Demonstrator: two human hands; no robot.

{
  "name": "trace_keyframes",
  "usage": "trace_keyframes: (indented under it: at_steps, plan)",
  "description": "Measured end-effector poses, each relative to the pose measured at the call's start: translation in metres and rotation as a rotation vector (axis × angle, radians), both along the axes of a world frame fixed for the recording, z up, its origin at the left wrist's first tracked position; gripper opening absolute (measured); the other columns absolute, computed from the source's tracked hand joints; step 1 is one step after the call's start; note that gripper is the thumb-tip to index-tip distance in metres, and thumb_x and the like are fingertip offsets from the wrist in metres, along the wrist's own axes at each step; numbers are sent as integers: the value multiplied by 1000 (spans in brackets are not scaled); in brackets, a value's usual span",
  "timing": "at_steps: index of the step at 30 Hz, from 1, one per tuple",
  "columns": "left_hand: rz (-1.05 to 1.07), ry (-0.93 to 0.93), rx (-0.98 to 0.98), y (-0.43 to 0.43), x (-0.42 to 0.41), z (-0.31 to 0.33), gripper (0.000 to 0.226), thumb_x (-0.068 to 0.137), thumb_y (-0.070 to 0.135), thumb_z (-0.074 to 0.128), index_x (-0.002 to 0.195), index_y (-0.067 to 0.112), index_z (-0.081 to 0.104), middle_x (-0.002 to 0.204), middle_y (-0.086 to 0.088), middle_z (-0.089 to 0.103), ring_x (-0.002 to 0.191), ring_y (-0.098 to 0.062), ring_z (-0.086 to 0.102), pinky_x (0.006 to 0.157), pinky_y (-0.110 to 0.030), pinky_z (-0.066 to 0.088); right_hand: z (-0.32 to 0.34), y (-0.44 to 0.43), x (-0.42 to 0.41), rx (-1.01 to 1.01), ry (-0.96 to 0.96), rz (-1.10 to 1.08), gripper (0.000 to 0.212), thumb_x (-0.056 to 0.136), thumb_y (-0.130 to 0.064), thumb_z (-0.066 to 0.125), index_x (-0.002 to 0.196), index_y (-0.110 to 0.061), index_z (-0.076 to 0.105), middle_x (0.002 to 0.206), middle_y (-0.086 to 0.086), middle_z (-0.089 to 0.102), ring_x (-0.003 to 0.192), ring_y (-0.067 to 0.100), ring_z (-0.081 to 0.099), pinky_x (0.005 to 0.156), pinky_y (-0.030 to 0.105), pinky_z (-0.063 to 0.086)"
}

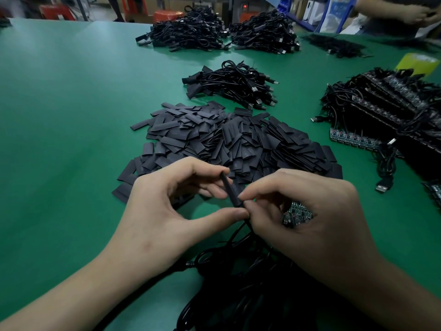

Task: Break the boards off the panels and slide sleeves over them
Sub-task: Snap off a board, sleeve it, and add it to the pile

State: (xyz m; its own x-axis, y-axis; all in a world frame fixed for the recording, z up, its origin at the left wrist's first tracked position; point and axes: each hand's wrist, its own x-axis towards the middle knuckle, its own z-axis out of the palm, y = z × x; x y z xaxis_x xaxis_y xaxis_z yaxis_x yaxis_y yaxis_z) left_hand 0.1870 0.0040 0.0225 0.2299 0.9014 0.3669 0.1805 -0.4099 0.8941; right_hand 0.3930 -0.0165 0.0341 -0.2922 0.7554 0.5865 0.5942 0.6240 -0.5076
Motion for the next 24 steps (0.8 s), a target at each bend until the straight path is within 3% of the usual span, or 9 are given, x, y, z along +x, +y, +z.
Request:
trace_keyframes:
  at_steps: [5, 7, 10, 16, 19, 21, 24]
  plan:
    - [16, -4, 22, -1, 1, -1, 42, 71, 40, 84, 108, 25, 70, 100, 1, 75, 93, -20, 74, 86, -24, 57, 1, 4, 2, -53, 30, -12, 8, 86, -13, 73, 86, -21, 74, 72, -11, 65, 64, 13, 61, 60, 18, 46]
    - [53, -32, 21, -1, 0, -2, 42, 71, 42, 84, 108, 25, 70, 99, 0, 75, 92, -20, 74, 86, -26, 57, 1, 6, 5, -97, -32, 23, 3, 90, -23, 70, 89, -24, 72, 76, -14, 63, 71, 13, 61, 63, 23, 46]
    - [104, -110, -8, 2, -1, -4, 42, 70, 41, 84, 106, 23, 70, 101, 0, 75, 88, -19, 73, 82, -25, 56, 2, 10, 11, -105, -190, 99, 16, 95, -37, 62, 94, -23, 70, 85, -14, 62, 85, 12, 59, 73, 33, 46]
    - [166, -122, -58, 6, -3, -7, 52, 68, 46, 83, 115, 29, 72, 103, 3, 75, 88, -18, 72, 85, -32, 57, 6, 16, 16, -95, -258, 92, 18, 97, -35, 64, 91, -20, 72, 86, -16, 66, 85, 6, 62, 76, 28, 50]
    - [193, 18, -25, 4, -3, -8, 56, 74, 57, 73, 125, 35, 67, 106, 13, 72, 88, -15, 69, 80, -23, 54, 18, 20, 26, -118, -112, -33, 21, 95, -44, 57, 94, -30, 72, 77, -15, 72, 73, 4, 70, 67, 25, 54]
    - [168, 203, 57, 2, -2, -7, 46, 79, 66, 64, 114, 36, 70, 100, 18, 69, 87, -10, 66, 76, -18, 51, 30, 30, 39, -162, 52, -76, 20, 96, -43, 56, 96, -31, 72, 70, -8, 70, 63, 9, 73, 62, 23, 54]
    - [37, 471, 164, -3, 1, -6, 51, 82, 80, 50, 94, 37, 73, 87, 21, 63, 87, -1, 62, 78, -27, 51, 53, 55, 62, -173, 222, -152, 18, 100, -31, 58, 95, -28, 75, 59, -3, 58, 47, 15, 65, 49, 19, 49]
